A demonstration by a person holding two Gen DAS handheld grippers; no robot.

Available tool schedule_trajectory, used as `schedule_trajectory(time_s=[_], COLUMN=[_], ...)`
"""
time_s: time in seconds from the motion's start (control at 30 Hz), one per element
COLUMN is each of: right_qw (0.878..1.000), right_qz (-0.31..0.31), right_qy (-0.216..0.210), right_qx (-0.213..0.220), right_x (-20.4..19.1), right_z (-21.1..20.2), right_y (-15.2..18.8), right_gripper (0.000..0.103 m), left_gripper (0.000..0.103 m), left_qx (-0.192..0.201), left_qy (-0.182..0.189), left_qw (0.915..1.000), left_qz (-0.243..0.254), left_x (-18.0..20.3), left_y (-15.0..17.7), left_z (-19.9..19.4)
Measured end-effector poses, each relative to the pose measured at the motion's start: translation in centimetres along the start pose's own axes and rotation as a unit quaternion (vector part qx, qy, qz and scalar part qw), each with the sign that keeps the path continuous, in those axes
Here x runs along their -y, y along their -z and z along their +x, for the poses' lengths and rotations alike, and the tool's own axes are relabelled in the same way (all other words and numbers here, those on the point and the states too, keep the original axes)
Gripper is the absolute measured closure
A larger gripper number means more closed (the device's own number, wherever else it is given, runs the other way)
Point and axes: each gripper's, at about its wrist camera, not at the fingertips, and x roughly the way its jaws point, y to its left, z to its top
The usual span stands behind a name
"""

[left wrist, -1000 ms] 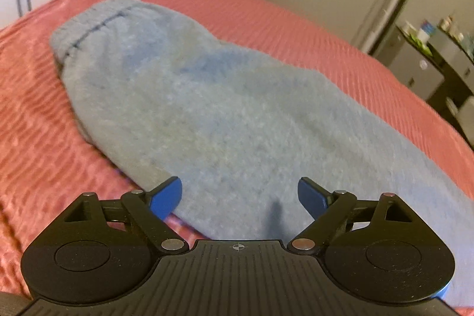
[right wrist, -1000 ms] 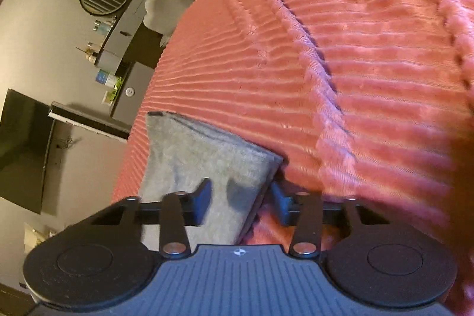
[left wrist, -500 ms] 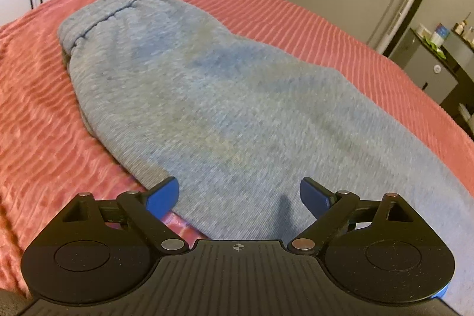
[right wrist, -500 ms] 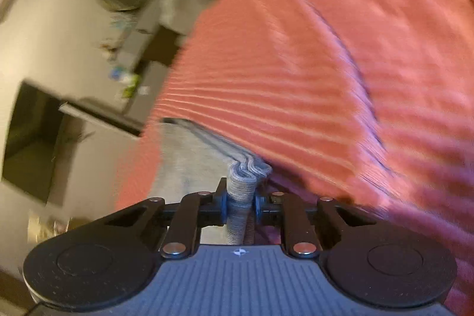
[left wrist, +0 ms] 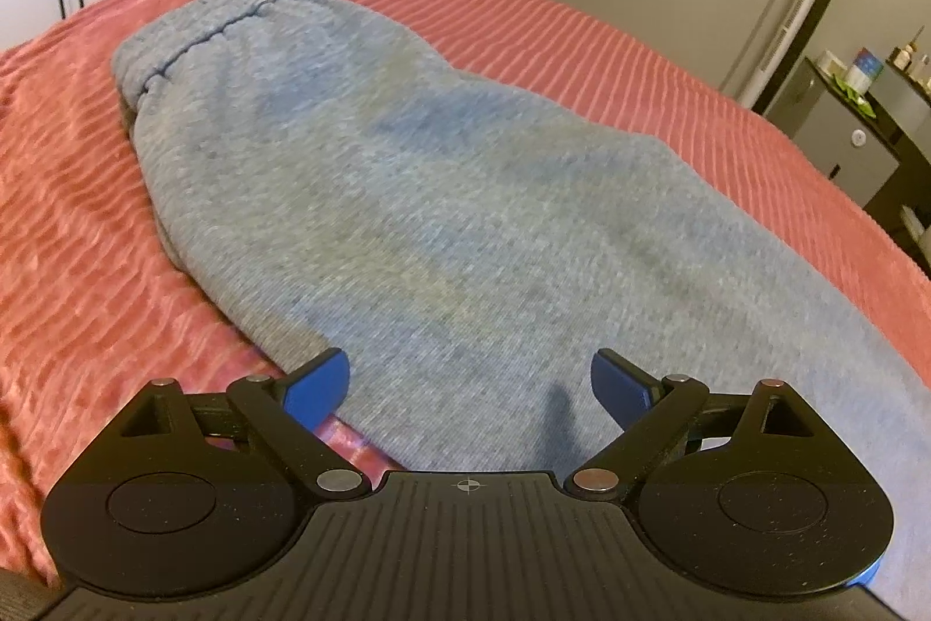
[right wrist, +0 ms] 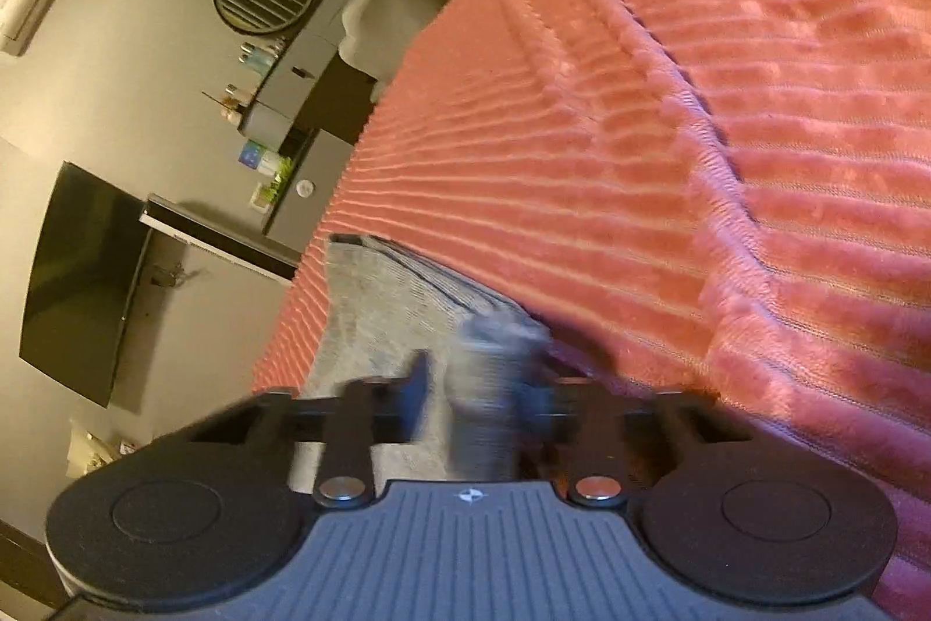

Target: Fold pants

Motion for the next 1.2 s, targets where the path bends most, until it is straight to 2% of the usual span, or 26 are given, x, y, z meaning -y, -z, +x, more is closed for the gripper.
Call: schedule_trajectory(time_s=[0.07, 0.17, 0.23, 0.3, 0.4, 0.47, 0.57, 0.63, 0.73, 0.77, 0.8, 0.83, 0.87, 0.9, 0.93, 0.97, 1.0, 1.07, 1.1, 1.17, 1.2], right_qw=[1.0, 0.997, 0.991, 0.98, 0.949, 0.923, 0.872, 0.843, 0.816, 0.815, 0.825, 0.842, 0.864, 0.881, 0.902, 0.916, 0.925, 0.927, 0.931, 0.951, 0.959], right_qz=[-0.012, -0.055, -0.109, -0.182, -0.308, -0.384, -0.479, -0.51, -0.514, -0.502, -0.47, -0.429, -0.378, -0.336, -0.285, -0.254, -0.242, -0.273, -0.268, -0.219, -0.201], right_qy=[0.006, 0.055, 0.07, 0.078, 0.051, -0.004, -0.077, -0.11, -0.1, -0.091, -0.082, -0.088, -0.1, -0.107, -0.106, -0.093, -0.066, 0.028, 0.047, 0.02, 0.008], right_qx=[0.001, -0.002, 0.015, 0.029, 0.037, 0.001, -0.074, -0.134, -0.246, -0.273, -0.303, -0.316, -0.318, -0.315, -0.307, -0.297, -0.285, -0.255, -0.242, -0.219, -0.202], right_x=[-0.3, -2.1, -4.8, -8.6, -16.1, -21.0, -25.6, -26.8, -26.7, -26.5, -26.2, -25.9, -25.3, -24.7, -23.6, -22.8, -22.1, -21.1, -20.4, -19.3, -18.7], right_z=[-0.2, -0.1, -0.7, -1.1, -1.7, -1.7, -1.0, 0.1, 2.6, 3.3, 4.1, 4.6, 4.7, 4.7, 4.7, 4.7, 4.8, 4.9, 4.5, 3.3, 2.8], right_y=[-0.2, 0.1, 0.5, 1.2, 4.1, 7.9, 15.3, 20.4, 26.1, 27.0, 27.4, 26.9, 25.9, 24.8, 23.3, 22.1, 21.0, 19.9, 19.3, 18.0, 17.5], right_gripper=[0.088, 0.088, 0.089, 0.089, 0.089, 0.089, 0.089, 0.089, 0.083, 0.079, 0.07, 0.065, 0.063, 0.057, 0.049, 0.047, 0.048, 0.056, 0.058, 0.055, 0.048], left_gripper=[0.008, 0.008, 0.008, 0.008, 0.008, 0.008, 0.008, 0.008, 0.008, 0.008, 0.008, 0.008, 0.008, 0.008, 0.008, 0.008, 0.01, 0.015, 0.016, 0.016, 0.016], left_qx=[0.001, 0.001, 0.001, 0.002, 0.004, 0.007, 0.01, 0.009, 0.003, 0.001, 0.0, 0.0, 0.0, 0.001, 0.0, -0.003, -0.01, -0.029, -0.036, -0.04, -0.044], left_qy=[0.0, 0.002, 0.005, 0.007, 0.012, 0.017, 0.029, 0.037, 0.044, 0.045, 0.047, 0.048, 0.05, 0.052, 0.057, 0.064, 0.073, 0.093, 0.109, 0.149, 0.17], left_qw=[1.0, 1.0, 1.0, 0.9999, 0.9999, 0.9998, 0.9995, 0.9993, 0.999, 0.999, 0.9989, 0.9988, 0.9988, 0.9986, 0.9983, 0.9977, 0.9968, 0.9935, 0.9904, 0.9832, 0.9794], left_qz=[0.003, -0.002, -0.006, -0.006, -0.003, -0.002, -0.004, -0.005, -0.006, -0.006, -0.005, -0.003, 0.0, 0.005, 0.01, 0.019, 0.03, 0.06, 0.076, 0.097, 0.1], left_x=[0.1, 0.0, -0.1, -0.1, 0.0, 0.0, -0.1, -0.2, -0.2, -0.2, -0.2, -0.2, -0.1, 0.1, 0.3, 0.6, 1.0, 2.2, 3.0, 5.0, 6.2], left_y=[0.1, 0.0, 0.0, 0.0, 0.1, 0.1, 0.1, 0.2, 0.3, 0.3, 0.4, 0.4, 0.4, 0.5, 0.5, 0.5, 0.5, 0.6, 0.7, 0.7, 0.8], left_z=[0.0, -0.1, -0.2, -0.2, -0.3, -0.5, -0.9, -1.1, -1.2, -1.2, -1.2, -1.2, -1.2, -1.2, -1.2, -1.1, -1.0, -1.1, -1.3, -2.0, -2.2])
